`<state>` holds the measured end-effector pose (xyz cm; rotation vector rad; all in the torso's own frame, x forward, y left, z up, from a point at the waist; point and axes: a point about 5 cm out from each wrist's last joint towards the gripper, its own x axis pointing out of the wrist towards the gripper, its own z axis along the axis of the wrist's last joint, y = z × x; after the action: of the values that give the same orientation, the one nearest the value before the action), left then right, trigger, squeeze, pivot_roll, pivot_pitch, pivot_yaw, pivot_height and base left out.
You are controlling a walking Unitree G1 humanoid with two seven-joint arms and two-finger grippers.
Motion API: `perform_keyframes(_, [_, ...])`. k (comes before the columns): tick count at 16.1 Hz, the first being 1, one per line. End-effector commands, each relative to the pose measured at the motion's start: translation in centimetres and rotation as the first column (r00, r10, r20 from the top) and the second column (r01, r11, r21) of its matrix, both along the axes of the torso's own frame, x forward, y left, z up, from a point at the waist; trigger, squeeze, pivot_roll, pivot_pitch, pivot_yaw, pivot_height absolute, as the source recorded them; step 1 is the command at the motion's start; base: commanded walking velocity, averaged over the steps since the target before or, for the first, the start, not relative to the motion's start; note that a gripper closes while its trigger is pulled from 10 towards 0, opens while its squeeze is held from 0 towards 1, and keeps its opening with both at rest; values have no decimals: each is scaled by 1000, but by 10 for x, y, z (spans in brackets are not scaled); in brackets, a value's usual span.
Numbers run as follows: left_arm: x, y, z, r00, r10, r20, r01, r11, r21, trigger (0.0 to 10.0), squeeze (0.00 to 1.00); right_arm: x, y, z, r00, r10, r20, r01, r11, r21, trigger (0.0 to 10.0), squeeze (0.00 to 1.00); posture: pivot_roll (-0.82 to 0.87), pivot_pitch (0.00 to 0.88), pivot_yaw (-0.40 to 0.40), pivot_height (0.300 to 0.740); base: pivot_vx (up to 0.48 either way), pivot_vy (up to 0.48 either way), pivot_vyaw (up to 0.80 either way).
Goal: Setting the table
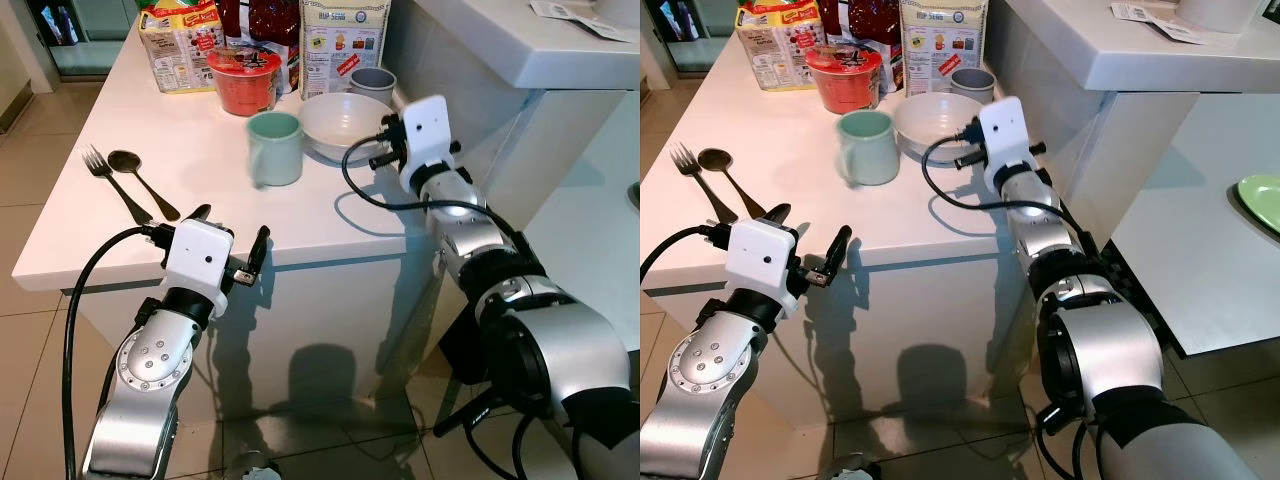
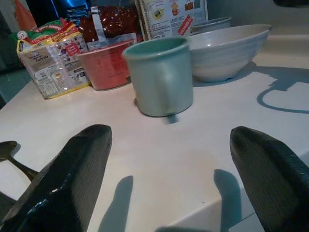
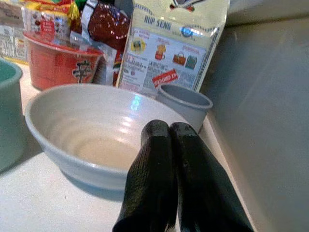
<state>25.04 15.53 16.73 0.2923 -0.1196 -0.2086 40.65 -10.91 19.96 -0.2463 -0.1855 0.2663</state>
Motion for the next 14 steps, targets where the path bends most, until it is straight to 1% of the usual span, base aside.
perform_keyframes(1, [2,-4,1,1000,-15,7,15,1000,1,10000,0,1,-5,3,1000,-13,12,13,1000,6,10000,0,314,37,-57,740,0,0,0])
perform_keyframes(4, [2,-5,0,1000,-21,-1,20,1000,-1,10000,0,1,-6,3,1000,-18,15,18,1000,-12,10000,0,314,37,-55,740,0,0,0])
perform_keyframes(8, [2,-4,1,1000,-20,-1,20,1000,1,10000,0,3,-13,4,998,-59,-4,59,998,-28,10000,0,321,40,-51,740,0,0,0])
perform_keyframes(9, [2,-3,1,1000,-19,0,19,1000,5,10000,0,4,-14,6,998,-69,-6,69,997,-26,10000,1000,328,41,-48,740,0,0,0])
perform_keyframes(11, [0,-2,2,1000,-16,1,16,1000,12,10000,0,6,-16,9,997,-79,-15,78,997,-27,10000,1000,342,43,-43,740,0,0,0])
perform_keyframes(12, [-2,0,2,1000,-14,-4,14,1000,19,10000,0,6,-17,9,996,-90,-17,90,995,-49,10000,1000,348,42,-42,740,0,0,0])
perform_keyframes(14, [-3,3,2,1000,-8,-11,8,1000,18,10000,0,7,-18,10,995,-98,-24,97,994,-42,10000,1000,355,40,-40,740,0,0,0])
